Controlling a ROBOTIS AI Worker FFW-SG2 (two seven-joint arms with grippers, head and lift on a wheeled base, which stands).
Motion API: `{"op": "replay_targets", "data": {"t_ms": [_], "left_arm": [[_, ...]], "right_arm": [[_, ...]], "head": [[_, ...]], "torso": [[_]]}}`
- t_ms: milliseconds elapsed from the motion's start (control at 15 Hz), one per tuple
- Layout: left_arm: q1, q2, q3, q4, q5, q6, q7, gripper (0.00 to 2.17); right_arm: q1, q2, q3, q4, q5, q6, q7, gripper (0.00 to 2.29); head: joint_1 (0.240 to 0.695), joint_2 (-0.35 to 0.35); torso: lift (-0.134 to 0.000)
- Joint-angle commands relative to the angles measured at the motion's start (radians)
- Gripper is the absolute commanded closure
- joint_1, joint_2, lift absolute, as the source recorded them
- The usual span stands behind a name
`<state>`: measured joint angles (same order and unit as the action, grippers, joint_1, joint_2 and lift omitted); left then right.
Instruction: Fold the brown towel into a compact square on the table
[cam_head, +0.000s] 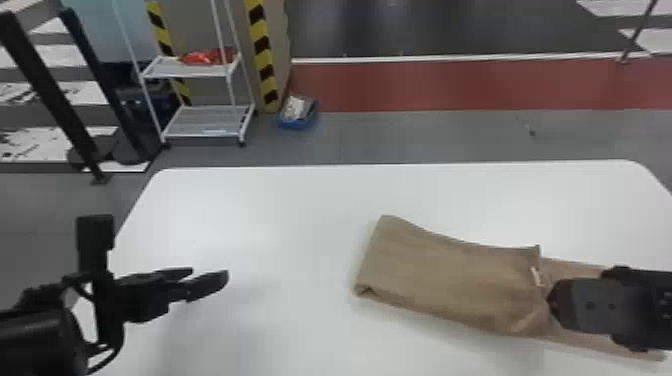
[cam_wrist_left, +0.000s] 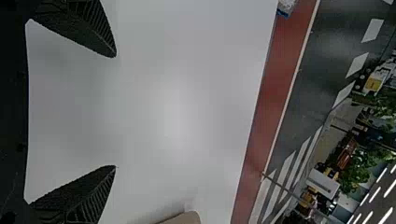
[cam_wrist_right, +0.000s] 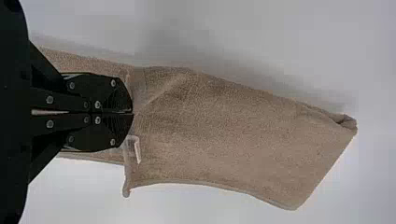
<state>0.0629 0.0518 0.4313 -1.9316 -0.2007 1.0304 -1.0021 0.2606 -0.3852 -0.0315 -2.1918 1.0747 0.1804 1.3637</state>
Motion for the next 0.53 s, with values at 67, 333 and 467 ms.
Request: {"op": "replay_targets", "data": {"t_ms": [67,333,467], "left_arm": [[-0.002,-0.001,-0.013,0.0,0.0,0.0,0.008,0.02],[-0.003,0.003,-0.013,0.008,-0.002,0.0,0.01,0.02],[-0.005,0.005,-0.022,0.008,-0.002,0.0,0.01,0.02]], "right_arm": [[-0.043,0.035,-0.065,0.004,-0.114,0.202,0.003,0.0],[-0.098,0.103,-0.162,-0.06,-0.318,0.819,0.003,0.05],[-0.149,0.114,-0.179,-0.066,-0.417,1.267,0.003,0.06]], "head": [[0.695,0.044],[0.695,0.013],[0.695,-0.008]], "torso": [[-0.124],[-0.124],[-0.124]]}}
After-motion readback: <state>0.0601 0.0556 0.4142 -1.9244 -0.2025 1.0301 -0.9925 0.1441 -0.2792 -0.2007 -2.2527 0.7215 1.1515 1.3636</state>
